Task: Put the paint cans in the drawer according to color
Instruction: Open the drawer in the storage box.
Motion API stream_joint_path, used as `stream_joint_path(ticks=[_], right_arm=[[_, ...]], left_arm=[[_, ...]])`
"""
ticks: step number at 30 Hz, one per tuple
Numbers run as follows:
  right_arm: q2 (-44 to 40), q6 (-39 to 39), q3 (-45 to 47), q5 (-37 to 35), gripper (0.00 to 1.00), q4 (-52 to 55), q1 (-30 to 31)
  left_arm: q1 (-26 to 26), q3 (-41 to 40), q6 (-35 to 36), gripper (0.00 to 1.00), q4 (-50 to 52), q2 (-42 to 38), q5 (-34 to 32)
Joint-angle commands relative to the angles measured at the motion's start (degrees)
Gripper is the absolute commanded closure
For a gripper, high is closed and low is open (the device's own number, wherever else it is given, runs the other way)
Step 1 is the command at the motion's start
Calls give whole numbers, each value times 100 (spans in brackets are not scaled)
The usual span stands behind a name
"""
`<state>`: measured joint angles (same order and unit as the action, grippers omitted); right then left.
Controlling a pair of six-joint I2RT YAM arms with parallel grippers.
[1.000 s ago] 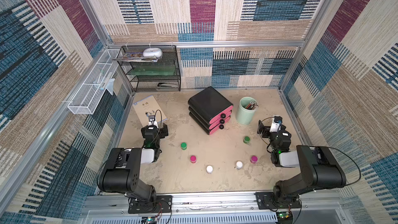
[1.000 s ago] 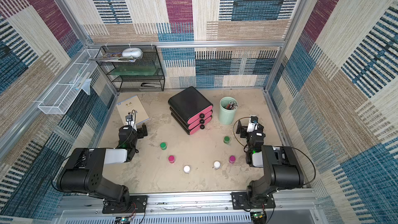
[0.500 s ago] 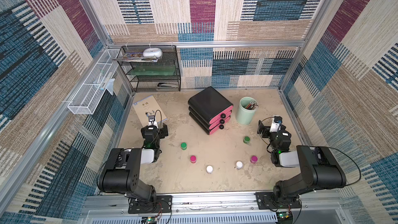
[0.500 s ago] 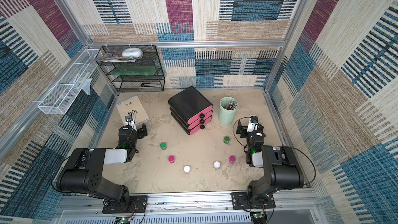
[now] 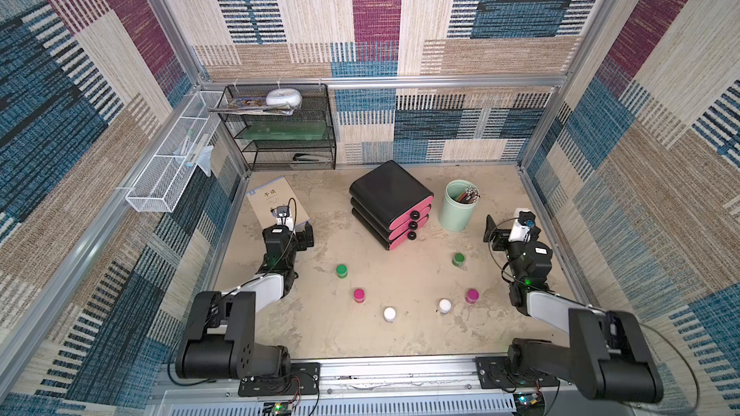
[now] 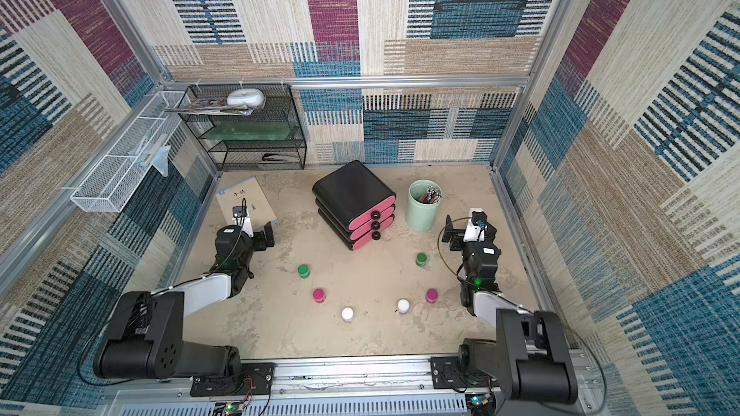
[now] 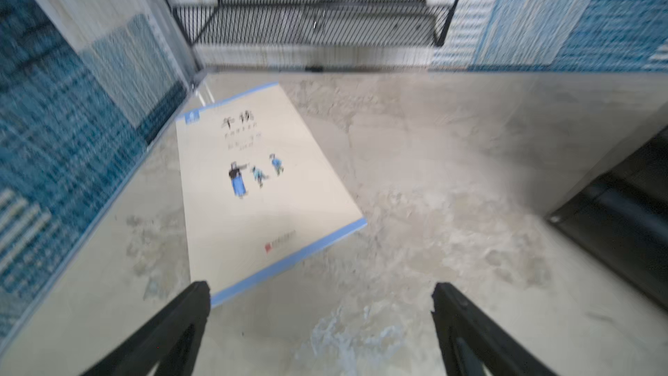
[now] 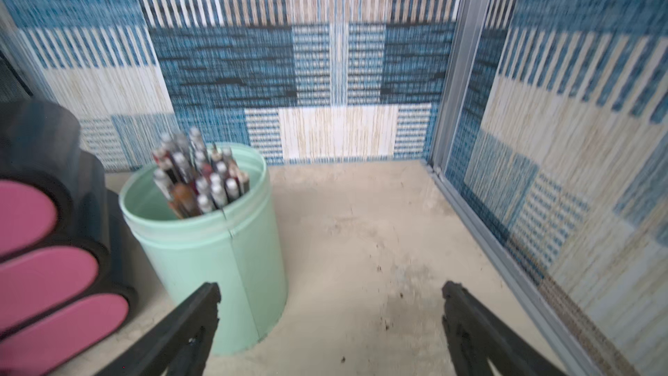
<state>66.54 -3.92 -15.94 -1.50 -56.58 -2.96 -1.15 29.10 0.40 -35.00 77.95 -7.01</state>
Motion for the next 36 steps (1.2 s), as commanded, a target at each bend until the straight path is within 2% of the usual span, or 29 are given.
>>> stream_joint_path(ticks=[1,2,4,7,8,11,14,18,19,22,28,31,36], right_arm=[[-739,-1241,-386,-484,1,2124,-7],[-946,-1617,-547,-574,1,2705,-14],[-1314,-1772,-722,-227,1,3389,-17],[-1929,-2023,-571,637,1,3600,-19],[-2128,-1987,-460,1058,1,3472,-2],[-2482,-2298,-372,1571,8,3503,222],[-2481,-2156,-437,1665,11,3573,862],[-1842,-1573,-744,1577,12,3351,2096],[-1606,-1542,-843,1654,11,3247,2247],[-939,-1705,-1004,1789,14,2702,2388],[235,-1807,-1223,2125,21,1669,2396],[707,-1737,-1531,2251,23,1548,2444],[1257,-1629,-1842,2014,22,1437,2508]], left_arm=[[-11,251,65,0,1155,-552,178],[-10,325,-43,1,1399,-741,167],[-8,559,-503,0,2018,-1036,-25],[0,924,-1189,1,3071,-1343,-135],[-2,956,-1256,1,3244,-1418,55],[-13,833,-1735,1,3325,-1647,546],[-162,669,-2461,3,3281,-1753,1072],[-851,438,-3374,8,3283,-1892,983],[-1026,385,-3606,10,3283,-1920,900],[-1484,285,-4232,15,3252,-1972,686],[-2237,344,-4888,20,2968,-1692,628],[-2463,392,-4987,20,2845,-1544,598],[-2531,359,-5094,20,2702,-1374,486]])
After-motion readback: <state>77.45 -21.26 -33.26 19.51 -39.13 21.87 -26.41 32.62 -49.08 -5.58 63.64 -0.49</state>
